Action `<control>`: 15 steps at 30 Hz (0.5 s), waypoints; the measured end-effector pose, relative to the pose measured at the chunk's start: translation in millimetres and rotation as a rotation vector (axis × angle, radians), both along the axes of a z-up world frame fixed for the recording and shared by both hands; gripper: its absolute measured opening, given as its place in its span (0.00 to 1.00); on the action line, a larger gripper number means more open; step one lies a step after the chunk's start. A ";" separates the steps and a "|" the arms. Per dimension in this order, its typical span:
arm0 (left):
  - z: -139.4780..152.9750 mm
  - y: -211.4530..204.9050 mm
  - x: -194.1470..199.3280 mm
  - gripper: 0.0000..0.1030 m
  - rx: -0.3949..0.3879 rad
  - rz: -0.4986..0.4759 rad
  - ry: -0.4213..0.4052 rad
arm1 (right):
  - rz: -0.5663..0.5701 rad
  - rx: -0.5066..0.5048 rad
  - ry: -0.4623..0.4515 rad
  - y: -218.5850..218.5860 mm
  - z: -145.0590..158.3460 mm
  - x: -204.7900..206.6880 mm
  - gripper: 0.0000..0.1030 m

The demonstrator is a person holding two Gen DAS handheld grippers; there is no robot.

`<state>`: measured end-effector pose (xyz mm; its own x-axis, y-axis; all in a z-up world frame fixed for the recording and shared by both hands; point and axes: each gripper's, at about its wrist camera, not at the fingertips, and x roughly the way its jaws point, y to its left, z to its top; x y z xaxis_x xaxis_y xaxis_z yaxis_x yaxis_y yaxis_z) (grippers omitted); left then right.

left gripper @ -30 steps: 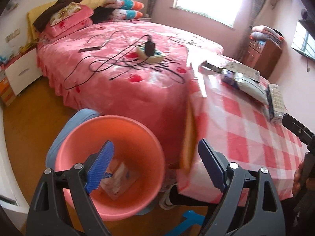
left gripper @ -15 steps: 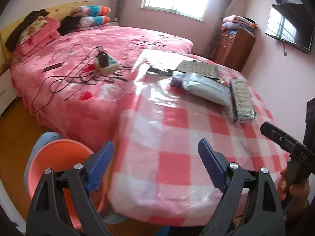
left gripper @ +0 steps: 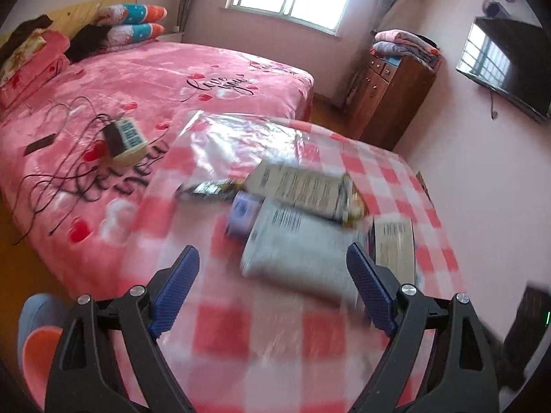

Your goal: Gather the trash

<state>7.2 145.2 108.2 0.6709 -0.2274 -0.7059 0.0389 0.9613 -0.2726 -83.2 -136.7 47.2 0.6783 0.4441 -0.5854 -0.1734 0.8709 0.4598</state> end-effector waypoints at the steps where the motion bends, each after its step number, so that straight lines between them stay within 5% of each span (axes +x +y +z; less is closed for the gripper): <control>1: 0.6 -1.7 12.0 0.85 -0.009 0.001 0.004 | -0.006 -0.004 0.003 -5.1 -0.7 4.0 0.91; 9: -17.1 -23.1 140.7 0.85 -0.030 0.044 0.103 | -0.037 -0.010 0.010 -33.8 -3.7 33.2 0.91; 15: -51.8 -36.7 199.7 0.78 -0.013 0.049 0.221 | -0.055 0.000 0.010 -50.6 -9.6 58.1 0.91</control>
